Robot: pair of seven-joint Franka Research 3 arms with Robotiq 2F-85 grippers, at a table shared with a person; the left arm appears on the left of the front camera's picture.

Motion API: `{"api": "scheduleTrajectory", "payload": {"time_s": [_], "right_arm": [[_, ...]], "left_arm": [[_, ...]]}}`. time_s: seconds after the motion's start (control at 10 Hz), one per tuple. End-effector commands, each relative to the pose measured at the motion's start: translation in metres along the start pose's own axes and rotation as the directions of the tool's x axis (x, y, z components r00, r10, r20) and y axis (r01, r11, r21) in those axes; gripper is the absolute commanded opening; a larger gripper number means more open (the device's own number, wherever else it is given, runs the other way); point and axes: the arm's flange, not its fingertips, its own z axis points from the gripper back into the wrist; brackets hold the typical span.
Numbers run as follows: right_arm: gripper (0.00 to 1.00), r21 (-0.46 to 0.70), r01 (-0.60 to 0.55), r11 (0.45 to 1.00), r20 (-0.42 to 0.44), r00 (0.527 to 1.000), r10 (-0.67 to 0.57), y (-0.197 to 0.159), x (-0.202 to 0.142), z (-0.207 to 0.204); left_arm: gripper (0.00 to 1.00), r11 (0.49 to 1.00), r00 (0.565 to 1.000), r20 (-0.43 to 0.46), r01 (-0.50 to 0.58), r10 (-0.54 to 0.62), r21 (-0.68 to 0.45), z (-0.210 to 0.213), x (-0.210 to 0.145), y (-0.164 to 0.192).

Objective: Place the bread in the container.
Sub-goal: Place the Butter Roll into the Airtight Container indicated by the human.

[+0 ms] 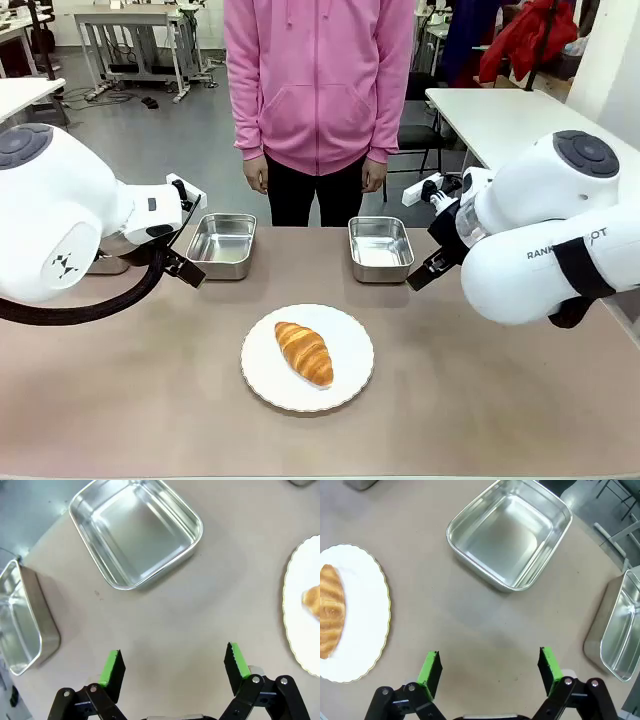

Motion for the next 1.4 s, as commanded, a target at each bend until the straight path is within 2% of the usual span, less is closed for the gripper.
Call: {"api": "scheduleTrajectory", "payload": {"time_s": [0.0, 1.0, 1.1, 1.3], "right_arm": [[1.0, 0.0, 0.0, 1.0, 0.0, 1.0, 0.0, 0.0, 0.0, 0.0], [1.0, 0.0, -0.001, 1.0, 0.0, 1.0, 0.001, 0.0, 0.0, 0.0], [1.0, 0.043, 0.015, 0.999, 0.03, 0.999, -0.016, -0.026, 0.011, 0.019], [1.0, 0.132, -0.038, 0.99, 0.075, 0.997, 0.029, -0.085, 0.018, 0.056]], "left_arm": [[1.0, 1.0, 1.0, 0.0, 0.0, 0.0, 0.0, 0.0, 0.0, 0.0], [1.0, 1.0, 1.0, 0.0, 0.002, -0.002, 0.001, 0.0, 0.0, -0.001], [1.0, 1.0, 0.998, 0.057, -0.007, 0.008, -0.014, 0.021, 0.009, 0.016], [1.0, 0.996, 0.997, 0.068, 0.039, -0.034, -0.079, 0.06, 0.028, 0.056]]}}
